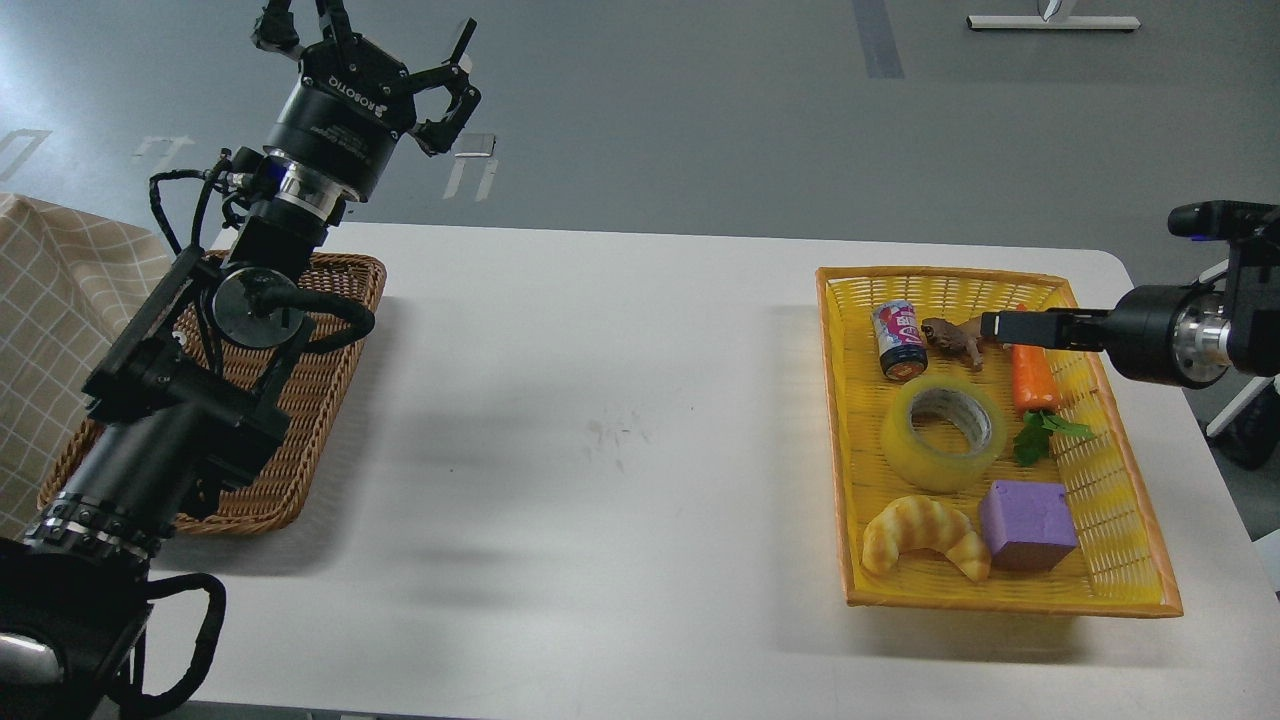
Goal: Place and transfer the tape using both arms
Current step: 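Swing the right gripper over the yellow tray toward the tape roll, then lower the right gripper into the yellow tape roll's hole and grip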
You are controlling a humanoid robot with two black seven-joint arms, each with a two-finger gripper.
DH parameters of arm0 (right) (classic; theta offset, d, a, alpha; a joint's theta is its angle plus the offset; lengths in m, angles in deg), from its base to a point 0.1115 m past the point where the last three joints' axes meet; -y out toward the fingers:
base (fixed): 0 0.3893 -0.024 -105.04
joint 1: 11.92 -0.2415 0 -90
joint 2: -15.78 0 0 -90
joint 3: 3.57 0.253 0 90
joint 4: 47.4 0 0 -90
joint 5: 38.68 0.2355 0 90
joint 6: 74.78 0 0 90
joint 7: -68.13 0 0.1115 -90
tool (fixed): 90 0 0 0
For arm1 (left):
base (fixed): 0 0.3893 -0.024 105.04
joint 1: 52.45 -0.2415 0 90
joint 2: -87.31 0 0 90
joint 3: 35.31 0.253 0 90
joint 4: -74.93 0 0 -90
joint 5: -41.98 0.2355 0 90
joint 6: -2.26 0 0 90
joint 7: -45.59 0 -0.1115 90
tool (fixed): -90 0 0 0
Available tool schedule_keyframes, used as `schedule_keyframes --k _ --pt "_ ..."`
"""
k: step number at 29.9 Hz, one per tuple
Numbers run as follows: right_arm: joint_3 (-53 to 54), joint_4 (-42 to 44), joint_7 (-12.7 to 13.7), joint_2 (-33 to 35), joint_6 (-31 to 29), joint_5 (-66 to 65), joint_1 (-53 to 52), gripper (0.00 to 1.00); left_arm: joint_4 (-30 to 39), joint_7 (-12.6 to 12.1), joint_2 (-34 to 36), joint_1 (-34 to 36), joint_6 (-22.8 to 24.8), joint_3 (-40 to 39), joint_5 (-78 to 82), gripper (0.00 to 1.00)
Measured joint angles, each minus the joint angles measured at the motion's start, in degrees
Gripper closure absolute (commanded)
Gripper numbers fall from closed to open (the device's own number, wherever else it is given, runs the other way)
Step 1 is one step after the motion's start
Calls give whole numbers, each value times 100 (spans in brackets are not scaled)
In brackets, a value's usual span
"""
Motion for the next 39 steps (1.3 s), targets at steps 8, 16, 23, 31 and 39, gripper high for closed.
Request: schedule_keyframes --k 8,16,23,31,39 --pt "-419 2 24 -132 -2 -129 -19 3 0 0 -20 18 0 1 0 2" --pt "-449 65 29 -421 -2 -486 -22 4 -3 0 -35 21 0 1 0 2" --pt "-460 161 31 -489 -2 -654 -16 4 -5 0 -18 21 0 1 0 2" --pt "-523 309 32 -579 -2 -677 26 6 -10 0 -27 10 0 1 0 2" --pt "-661 337 34 -650 -2 -680 22 19 -10 0 -26 10 0 -5 0 2"
